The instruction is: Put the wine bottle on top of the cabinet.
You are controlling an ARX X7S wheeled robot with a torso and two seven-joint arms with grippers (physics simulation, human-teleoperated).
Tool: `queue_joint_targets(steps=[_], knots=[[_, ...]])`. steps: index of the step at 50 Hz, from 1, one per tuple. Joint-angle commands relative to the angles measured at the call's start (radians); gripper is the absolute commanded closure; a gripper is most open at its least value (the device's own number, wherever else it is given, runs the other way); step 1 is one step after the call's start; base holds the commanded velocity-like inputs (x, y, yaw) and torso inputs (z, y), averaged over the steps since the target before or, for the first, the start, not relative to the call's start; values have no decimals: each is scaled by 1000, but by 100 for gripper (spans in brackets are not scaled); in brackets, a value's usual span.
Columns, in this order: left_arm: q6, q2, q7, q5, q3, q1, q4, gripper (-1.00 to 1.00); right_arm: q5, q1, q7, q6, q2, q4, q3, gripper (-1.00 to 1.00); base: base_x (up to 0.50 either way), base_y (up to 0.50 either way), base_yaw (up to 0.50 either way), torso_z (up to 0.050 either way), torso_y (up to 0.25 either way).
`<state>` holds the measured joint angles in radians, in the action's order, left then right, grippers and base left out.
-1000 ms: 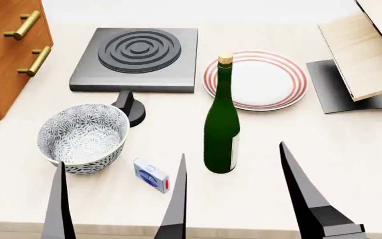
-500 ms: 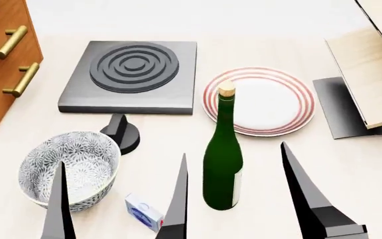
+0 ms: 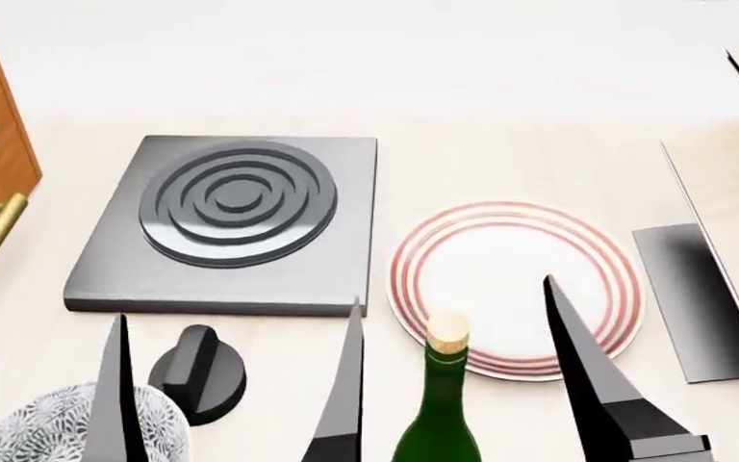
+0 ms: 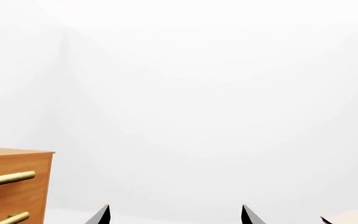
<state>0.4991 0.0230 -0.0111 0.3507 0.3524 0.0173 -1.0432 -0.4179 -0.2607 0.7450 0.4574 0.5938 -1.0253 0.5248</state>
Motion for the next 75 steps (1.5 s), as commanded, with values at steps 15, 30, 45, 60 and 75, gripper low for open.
queue_joint_targets(steps=[15,30,45,60,75], knots=[[-22,-22,-35,-31,-29,7,-4,-100,16,-9,11,-31,9,10,9,-100,0,0,0,0,0],[-23,-22,-35,-33,-29,8,-4,-100,35,-33,24,-9,24,4,50,-100,44,413,0,0,0],[-21,-22,-34,-31,-28,7,-4,-100,8,-29,34,-48,34,16,45,-100,68,483,0,0,0],[-21,-22,-35,-30,-26,7,-4,-100,2,-37,46,-50,42,15,50,-100,5,0,0,0,0],[-28,-22,-32,-25,-19,11,-4,-100,-98,-40,97,-31,125,23,-70,-100,0,0,0,0,0]])
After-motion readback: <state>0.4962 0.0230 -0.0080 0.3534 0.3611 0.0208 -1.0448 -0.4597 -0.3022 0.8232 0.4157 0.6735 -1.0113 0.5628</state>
